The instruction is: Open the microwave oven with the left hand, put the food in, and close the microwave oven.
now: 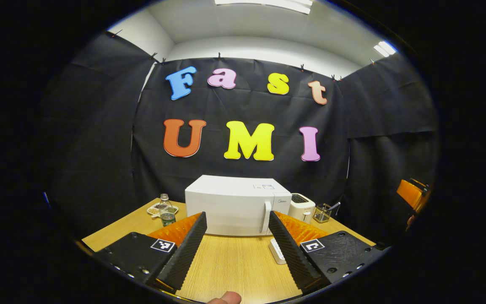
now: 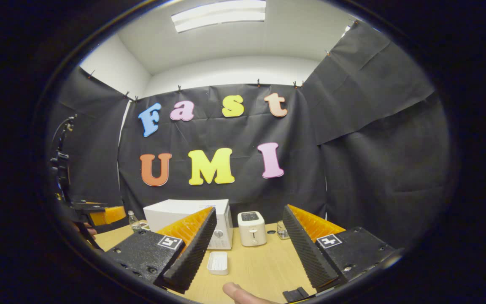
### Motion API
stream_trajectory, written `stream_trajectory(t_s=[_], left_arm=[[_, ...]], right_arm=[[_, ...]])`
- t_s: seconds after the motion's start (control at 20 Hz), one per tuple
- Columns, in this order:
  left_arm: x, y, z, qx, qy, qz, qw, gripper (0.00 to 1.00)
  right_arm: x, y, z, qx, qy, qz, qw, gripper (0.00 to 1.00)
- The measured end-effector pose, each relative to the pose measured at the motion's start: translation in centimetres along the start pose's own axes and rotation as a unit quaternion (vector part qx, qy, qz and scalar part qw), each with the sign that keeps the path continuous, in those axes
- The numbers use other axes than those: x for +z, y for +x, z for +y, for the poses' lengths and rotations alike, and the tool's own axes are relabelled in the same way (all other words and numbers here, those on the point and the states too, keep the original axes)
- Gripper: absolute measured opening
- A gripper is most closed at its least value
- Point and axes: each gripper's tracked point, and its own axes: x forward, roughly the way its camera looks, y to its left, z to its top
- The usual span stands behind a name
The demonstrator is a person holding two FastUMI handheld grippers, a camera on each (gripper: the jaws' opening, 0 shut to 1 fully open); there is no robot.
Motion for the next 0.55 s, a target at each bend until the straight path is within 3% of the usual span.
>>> stream_trajectory(t_s=[0.05,0.15,0.2,0.25,0.4,0.45,0.55], left_arm=[[0.2,-0.8,0.4,0.006,-0.002,-0.005,1.0,0.93],[1.0,-1.7,1.8,0.02,0.001,-0.018,1.0,0.92],[1.6,-2.1,1.8,0.017,-0.002,-0.024,1.0,0.92],[1.7,-2.4,1.6,0.012,-0.001,-0.025,1.0,0.92],[1.7,-3.1,2.0,0.01,0.017,-0.019,1.0,0.92],[1.7,-3.2,1.8,0.006,0.024,-0.018,1.0,0.92],[2.1,-3.4,1.2,-0.005,0.033,-0.022,0.999,0.92]], right_arm=[[0.2,-0.1,0.0,-0.002,-0.003,-0.002,1.0,1.0],[0.5,-0.3,0.5,-0.002,-0.007,-0.002,1.0,1.0],[0.6,-0.4,0.7,-0.001,-0.008,-0.003,1.0,0.9],[0.8,-0.4,0.8,-0.001,-0.011,-0.003,1.0,1.0],[1.2,-0.6,0.9,-0.007,-0.012,-0.004,1.0,1.0],[1.4,-0.7,1.2,-0.006,-0.013,-0.005,1.0,0.9],[1.7,-0.8,1.5,-0.004,-0.016,-0.008,1.0,0.9]])
